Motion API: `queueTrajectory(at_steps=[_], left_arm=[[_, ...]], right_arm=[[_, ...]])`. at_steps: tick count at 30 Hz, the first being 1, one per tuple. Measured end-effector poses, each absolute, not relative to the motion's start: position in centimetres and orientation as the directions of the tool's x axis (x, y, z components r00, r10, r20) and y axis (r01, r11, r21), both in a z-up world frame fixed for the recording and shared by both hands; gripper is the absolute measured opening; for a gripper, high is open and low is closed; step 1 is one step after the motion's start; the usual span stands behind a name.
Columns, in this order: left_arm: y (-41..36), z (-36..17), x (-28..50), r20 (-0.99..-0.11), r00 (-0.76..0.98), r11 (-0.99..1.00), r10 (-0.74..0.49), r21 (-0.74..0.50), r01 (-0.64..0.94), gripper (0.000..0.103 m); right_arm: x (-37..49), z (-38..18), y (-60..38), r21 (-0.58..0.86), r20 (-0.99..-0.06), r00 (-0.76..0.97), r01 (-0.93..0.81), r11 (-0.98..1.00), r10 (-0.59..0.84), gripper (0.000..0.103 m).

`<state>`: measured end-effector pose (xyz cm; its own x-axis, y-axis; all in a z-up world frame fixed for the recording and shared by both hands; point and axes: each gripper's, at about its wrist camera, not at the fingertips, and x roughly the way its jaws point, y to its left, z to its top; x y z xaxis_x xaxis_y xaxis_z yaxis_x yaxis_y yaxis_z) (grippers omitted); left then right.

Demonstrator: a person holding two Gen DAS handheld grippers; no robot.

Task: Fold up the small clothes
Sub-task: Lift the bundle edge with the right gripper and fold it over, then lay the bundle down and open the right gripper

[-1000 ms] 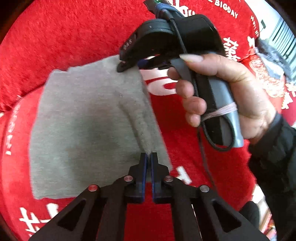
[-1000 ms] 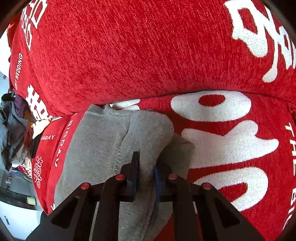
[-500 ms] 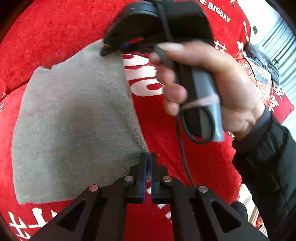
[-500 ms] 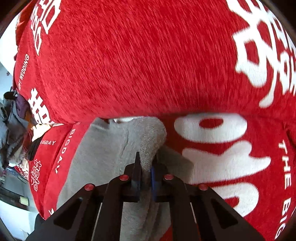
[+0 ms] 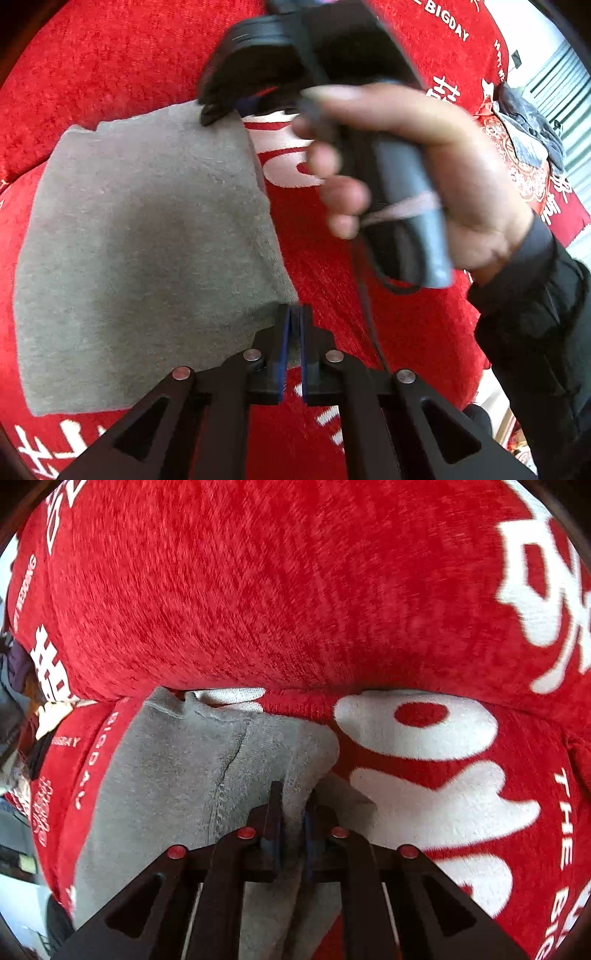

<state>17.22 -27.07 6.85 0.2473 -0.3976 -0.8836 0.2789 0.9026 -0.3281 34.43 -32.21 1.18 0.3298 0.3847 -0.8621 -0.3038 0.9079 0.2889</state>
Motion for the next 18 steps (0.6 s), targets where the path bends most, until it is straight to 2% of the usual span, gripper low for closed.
queueTrajectory(at_steps=[1,2,3,4,5,6,7,9,11,18], left_arm=[[-26.6,7.3,17.2,-0.883,0.245,0.902,-0.401,-0.334,0.274,0.004],[-26.3,7.8,17.1,-0.883,0.246,0.903,-0.400,-0.334,0.269,0.004],[-25.9,8.1,17.0,-0.886,0.249,0.908,-0.392,-0.328,0.263,0.004],[-25.4,8.5,16.9,-0.893,0.252,0.916,-0.373,-0.312,0.253,0.024],[-25.0,8.7,16.7,-0.898,0.255,0.923,-0.359,-0.299,0.243,0.072],[-24.5,9.0,16.4,-0.899,0.277,0.932,-0.341,-0.283,0.227,0.093],[-23.4,9.8,15.8,-0.880,0.343,0.941,-0.328,-0.275,0.196,0.103],[-22.3,11.0,15.0,-0.846,0.418,0.943,-0.331,-0.286,0.169,0.103],[-21.8,11.3,14.8,-0.854,0.396,0.941,-0.336,-0.286,0.182,0.103],[-19.5,11.8,13.6,-0.871,0.462,0.982,-0.169,-0.111,0.150,0.103]], right_arm=[[34.0,1.9,-32.8,0.299,-0.857,0.333,-0.302,0.905,0.394,0.020],[33.5,2.7,-33.3,0.305,-0.847,0.346,-0.304,0.903,0.403,0.028],[32.7,3.7,-33.9,0.300,-0.837,0.372,-0.300,0.905,0.401,0.043],[32.1,4.4,-34.4,0.292,-0.830,0.394,-0.293,0.910,0.394,0.052],[31.3,5.2,-34.8,0.288,-0.821,0.418,-0.284,0.915,0.389,0.066],[30.2,6.2,-35.4,0.295,-0.803,0.446,-0.279,0.914,0.395,0.068],[29.3,6.8,-35.7,0.302,-0.790,0.461,-0.282,0.911,0.405,0.068],[27.5,7.8,-36.1,0.301,-0.783,0.473,-0.280,0.912,0.404,0.068],[25.9,8.5,-36.1,0.294,-0.781,0.480,-0.282,0.913,0.400,0.068],[20.7,9.6,-33.6,0.300,-0.765,0.476,-0.334,0.894,0.434,0.068]])
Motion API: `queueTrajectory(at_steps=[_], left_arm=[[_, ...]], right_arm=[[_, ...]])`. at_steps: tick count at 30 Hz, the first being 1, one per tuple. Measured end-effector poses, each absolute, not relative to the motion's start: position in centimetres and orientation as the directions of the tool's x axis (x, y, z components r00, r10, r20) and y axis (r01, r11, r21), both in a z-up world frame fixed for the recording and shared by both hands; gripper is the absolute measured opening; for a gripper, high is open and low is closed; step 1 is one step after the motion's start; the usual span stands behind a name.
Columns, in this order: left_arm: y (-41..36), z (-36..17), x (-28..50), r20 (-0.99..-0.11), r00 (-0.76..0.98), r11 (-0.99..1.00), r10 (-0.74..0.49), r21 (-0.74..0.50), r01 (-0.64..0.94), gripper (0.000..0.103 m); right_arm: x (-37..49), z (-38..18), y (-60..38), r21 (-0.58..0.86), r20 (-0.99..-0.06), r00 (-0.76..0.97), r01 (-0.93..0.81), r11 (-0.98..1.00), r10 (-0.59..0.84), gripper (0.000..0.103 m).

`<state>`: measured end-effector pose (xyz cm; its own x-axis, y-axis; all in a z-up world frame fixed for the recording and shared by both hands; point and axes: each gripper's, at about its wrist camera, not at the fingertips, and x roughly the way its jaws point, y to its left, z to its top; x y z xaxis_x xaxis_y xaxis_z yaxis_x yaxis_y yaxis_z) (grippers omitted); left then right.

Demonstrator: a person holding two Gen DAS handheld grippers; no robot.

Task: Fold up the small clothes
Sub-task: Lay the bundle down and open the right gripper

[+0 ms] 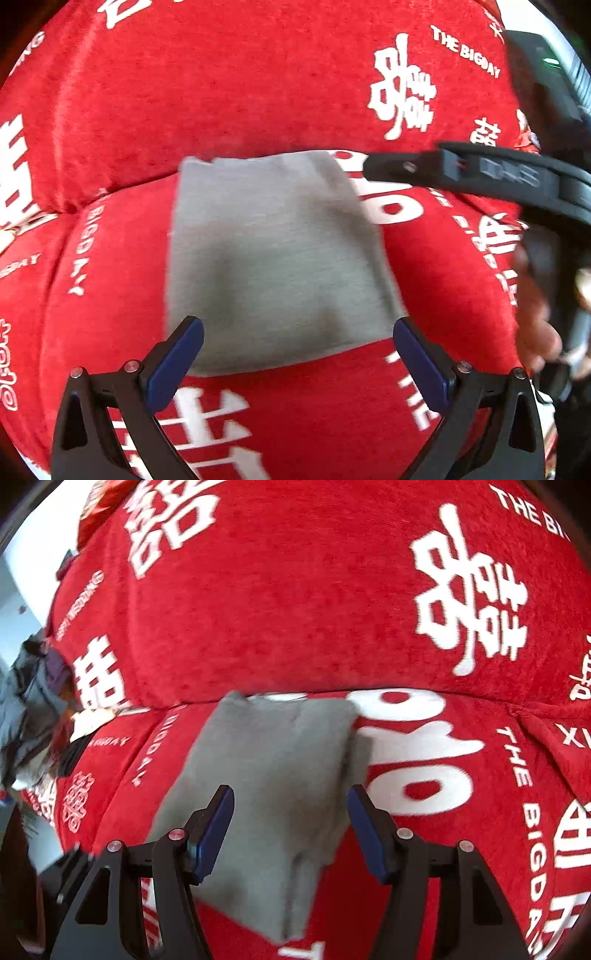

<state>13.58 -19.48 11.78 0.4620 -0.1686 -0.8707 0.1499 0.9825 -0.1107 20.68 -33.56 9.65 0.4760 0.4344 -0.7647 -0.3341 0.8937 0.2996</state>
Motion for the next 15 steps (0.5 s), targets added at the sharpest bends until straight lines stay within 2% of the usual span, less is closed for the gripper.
queueTrajectory(at_steps=[6,8,9,12,13,15], left_arm=[[-15.9,10.0,13.2,-0.885,0.442,0.989,-0.144,-0.120,0.082,0.103],[-14.7,9.2,13.1,-0.893,0.429,0.991,-0.136,-0.118,0.067,0.103],[-14.3,9.0,13.1,-0.897,0.423,0.992,-0.129,-0.114,0.062,0.103],[-12.1,8.3,13.1,-0.905,0.392,0.986,-0.164,-0.155,0.056,0.103],[-11.1,8.1,13.4,-0.907,0.379,0.982,-0.185,-0.180,0.048,0.103],[-9.3,7.7,14.4,-0.910,0.361,0.977,-0.203,-0.212,0.014,0.103]], right_arm=[[19.0,7.2,-29.6,0.371,-0.774,0.366,-0.401,0.838,0.517,0.067],[19.4,5.6,-29.3,0.322,-0.815,0.360,-0.368,0.872,0.454,0.067],[19.9,4.5,-29.7,0.276,-0.845,0.366,-0.324,0.905,0.389,0.063],[19.7,3.7,-31.6,0.356,-0.830,0.344,-0.279,0.892,0.439,0.062],[19.2,4.3,-32.2,0.372,-0.821,0.347,-0.276,0.886,0.453,0.063],[18.3,5.5,-33.5,0.346,-0.815,0.390,-0.265,0.900,0.428,0.078]])
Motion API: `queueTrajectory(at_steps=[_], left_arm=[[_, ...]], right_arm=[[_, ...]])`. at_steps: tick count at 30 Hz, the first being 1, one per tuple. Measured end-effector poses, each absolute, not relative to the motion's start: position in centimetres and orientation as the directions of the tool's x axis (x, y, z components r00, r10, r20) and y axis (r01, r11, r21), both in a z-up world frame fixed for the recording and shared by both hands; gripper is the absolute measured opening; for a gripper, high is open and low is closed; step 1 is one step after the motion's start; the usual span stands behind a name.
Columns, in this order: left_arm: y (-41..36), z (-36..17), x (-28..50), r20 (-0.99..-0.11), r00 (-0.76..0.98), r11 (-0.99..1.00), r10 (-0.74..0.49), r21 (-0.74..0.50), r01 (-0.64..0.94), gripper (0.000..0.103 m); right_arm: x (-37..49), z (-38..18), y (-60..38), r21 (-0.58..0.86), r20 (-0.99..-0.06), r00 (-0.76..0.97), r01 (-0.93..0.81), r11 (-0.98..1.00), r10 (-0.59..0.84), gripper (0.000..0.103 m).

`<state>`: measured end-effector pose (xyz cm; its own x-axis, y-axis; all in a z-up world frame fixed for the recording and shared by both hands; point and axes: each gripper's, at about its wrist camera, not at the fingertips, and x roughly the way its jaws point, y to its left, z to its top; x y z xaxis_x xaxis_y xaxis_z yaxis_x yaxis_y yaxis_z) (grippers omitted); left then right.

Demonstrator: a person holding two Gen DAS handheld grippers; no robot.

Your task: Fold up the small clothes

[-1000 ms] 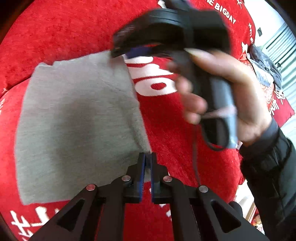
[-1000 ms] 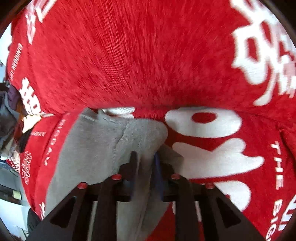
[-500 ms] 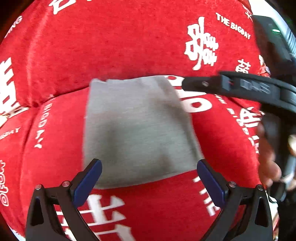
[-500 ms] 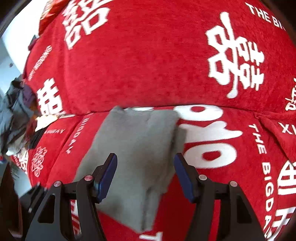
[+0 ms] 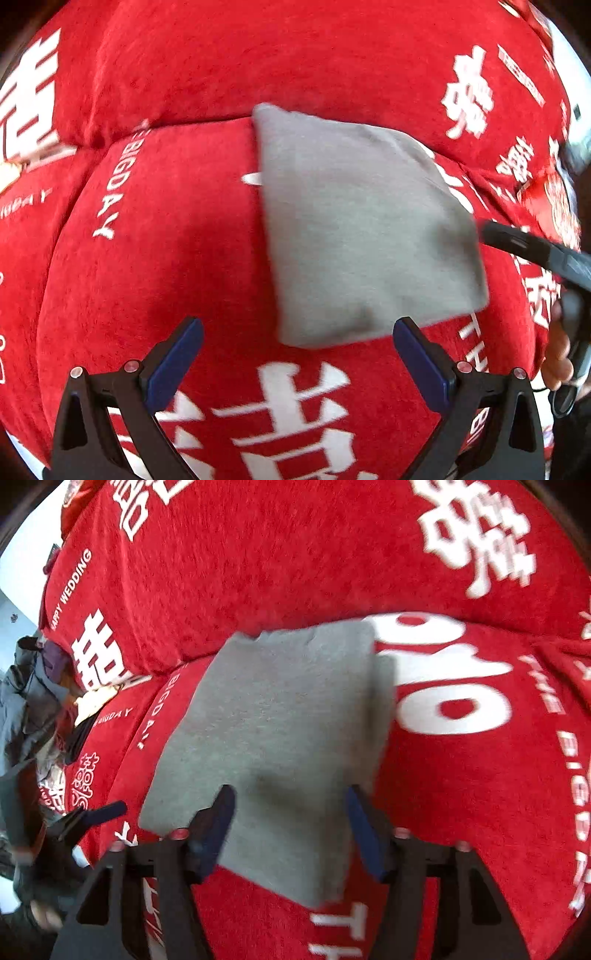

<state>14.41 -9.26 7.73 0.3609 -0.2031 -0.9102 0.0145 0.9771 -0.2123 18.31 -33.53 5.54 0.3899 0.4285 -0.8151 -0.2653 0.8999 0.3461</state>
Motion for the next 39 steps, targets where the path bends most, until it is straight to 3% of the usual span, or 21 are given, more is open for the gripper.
queueTrajectory(at_steps=[2,7,11,21,22,23,24,27,29,31,39], left_arm=[[-7.5,7.3,15.8,-0.912,0.344,0.969,-0.225,-0.246,-0.019,0.103],[-5.5,5.5,21.3,-0.886,0.278,0.909,-0.372,-0.408,-0.084,0.103],[-6.4,3.8,24.8,-0.845,0.229,0.851,-0.483,-0.515,-0.107,0.103],[-8.6,1.8,28.0,-0.827,0.197,0.830,-0.526,-0.550,-0.093,0.103],[-9.0,1.8,28.3,-0.833,0.206,0.841,-0.513,-0.536,-0.076,0.097],[-9.5,1.9,28.4,-0.826,0.204,0.837,-0.525,-0.545,-0.052,0.075],[-9.8,1.9,28.5,-0.829,0.193,0.839,-0.525,-0.542,-0.046,0.075],[-9.9,2.7,28.2,-0.830,0.213,0.849,-0.516,-0.529,-0.004,0.058],[-9.8,3.4,27.8,-0.825,0.222,0.847,-0.520,-0.531,0.013,0.048],[-9.4,4.3,27.3,-0.817,0.232,0.842,-0.528,-0.540,0.014,0.045],[-8.2,8.7,23.0,-0.819,0.261,0.856,-0.511,-0.513,0.064,0.045]], right_arm=[[18.1,6.3,-35.3,0.330,-0.806,0.433,-0.237,0.914,0.403,0.080],[20.8,5.0,-39.5,0.448,-0.795,0.414,-0.092,0.889,0.443,0.082],[23.4,2.0,-39.7,0.565,-0.770,0.336,-0.038,0.824,0.543,0.082],[26.9,-2.6,-35.8,0.671,-0.726,0.206,0.003,0.742,0.656,0.083],[27.1,-2.5,-35.1,0.650,-0.739,0.222,-0.015,0.760,0.636,0.083],[27.1,-2.3,-34.6,0.621,-0.757,0.233,-0.032,0.783,0.610,0.072],[27.1,-2.0,-33.7,0.587,-0.778,0.237,-0.059,0.808,0.582,0.054],[26.4,-0.7,-32.1,0.510,-0.807,0.266,-0.137,0.849,0.527,0.037],[25.8,0.3,-31.7,0.496,-0.805,0.285,-0.159,0.853,0.521,0.034],[25.3,1.1,-31.3,0.492,-0.799,0.303,-0.165,0.855,0.519,0.034],[21.3,4.9,-28.2,0.429,-0.795,0.349,-0.253,0.867,0.496,0.033]])
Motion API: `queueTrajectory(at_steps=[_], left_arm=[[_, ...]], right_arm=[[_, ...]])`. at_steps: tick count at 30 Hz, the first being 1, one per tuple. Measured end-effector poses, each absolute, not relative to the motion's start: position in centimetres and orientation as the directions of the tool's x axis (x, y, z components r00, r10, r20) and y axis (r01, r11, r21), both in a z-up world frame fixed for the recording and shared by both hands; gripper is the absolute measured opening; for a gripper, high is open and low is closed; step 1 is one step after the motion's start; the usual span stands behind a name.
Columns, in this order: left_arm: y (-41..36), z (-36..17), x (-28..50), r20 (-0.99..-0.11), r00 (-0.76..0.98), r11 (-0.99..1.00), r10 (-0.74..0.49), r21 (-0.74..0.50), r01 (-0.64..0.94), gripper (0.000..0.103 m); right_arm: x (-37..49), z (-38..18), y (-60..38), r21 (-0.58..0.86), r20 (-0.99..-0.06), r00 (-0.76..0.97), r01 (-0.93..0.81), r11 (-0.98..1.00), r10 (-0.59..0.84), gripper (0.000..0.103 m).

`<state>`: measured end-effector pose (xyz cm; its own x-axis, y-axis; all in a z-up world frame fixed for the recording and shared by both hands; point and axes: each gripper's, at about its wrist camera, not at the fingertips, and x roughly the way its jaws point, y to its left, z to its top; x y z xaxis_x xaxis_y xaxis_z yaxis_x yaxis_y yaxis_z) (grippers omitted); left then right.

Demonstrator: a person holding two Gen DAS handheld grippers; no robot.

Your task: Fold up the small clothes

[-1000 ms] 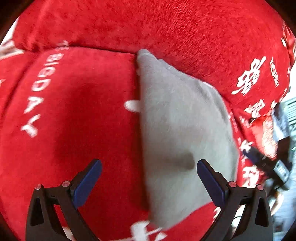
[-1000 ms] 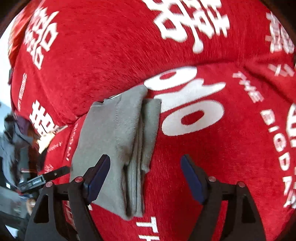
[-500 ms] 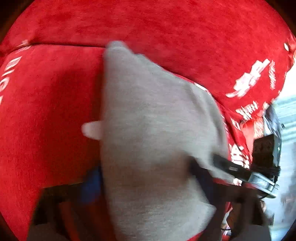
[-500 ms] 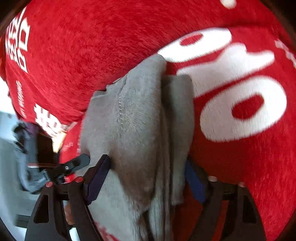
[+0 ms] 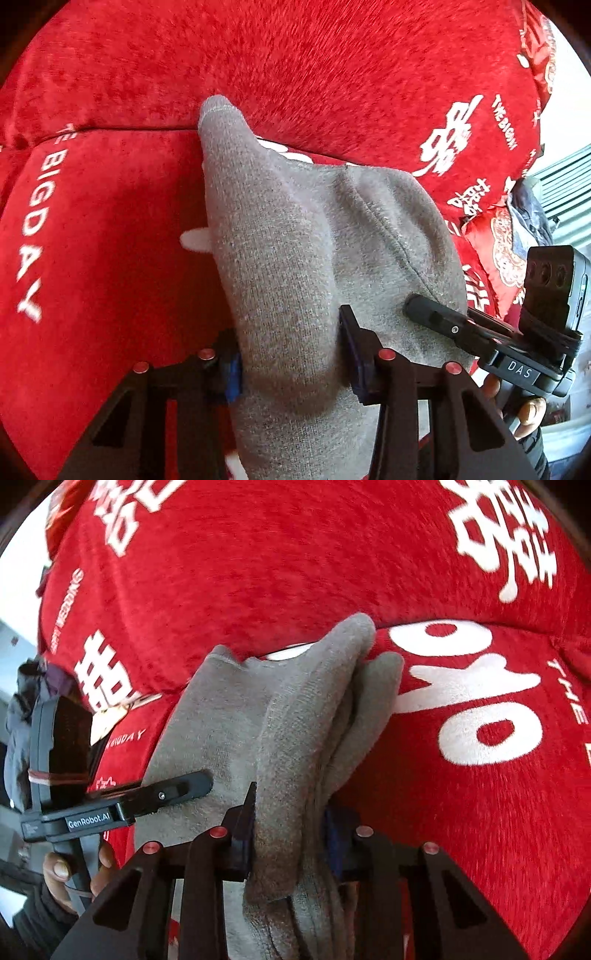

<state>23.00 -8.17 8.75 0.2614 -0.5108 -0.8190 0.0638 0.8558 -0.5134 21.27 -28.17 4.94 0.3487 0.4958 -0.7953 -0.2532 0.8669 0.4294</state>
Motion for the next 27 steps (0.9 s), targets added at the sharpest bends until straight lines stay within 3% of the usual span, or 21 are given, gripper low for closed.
queueTrajectory(at_steps=[12,25,27], left_arm=[[-4.1,11.5,12.0,-0.827,0.298,0.875,-0.477,-0.479,0.071,0.045],[-2.2,6.8,5.4,-0.838,0.317,0.886,-0.444,-0.463,0.018,0.046],[-1.8,5.9,5.3,-0.839,0.317,0.885,-0.442,-0.465,0.003,0.052]], right_arm=[[11.1,6.8,-25.4,0.413,-0.781,0.349,-0.334,0.847,0.518,0.033],[4.6,3.3,-23.0,0.332,-0.822,0.329,-0.387,0.860,0.466,0.033],[4.6,2.6,-23.3,0.319,-0.829,0.330,-0.383,0.867,0.451,0.033]])
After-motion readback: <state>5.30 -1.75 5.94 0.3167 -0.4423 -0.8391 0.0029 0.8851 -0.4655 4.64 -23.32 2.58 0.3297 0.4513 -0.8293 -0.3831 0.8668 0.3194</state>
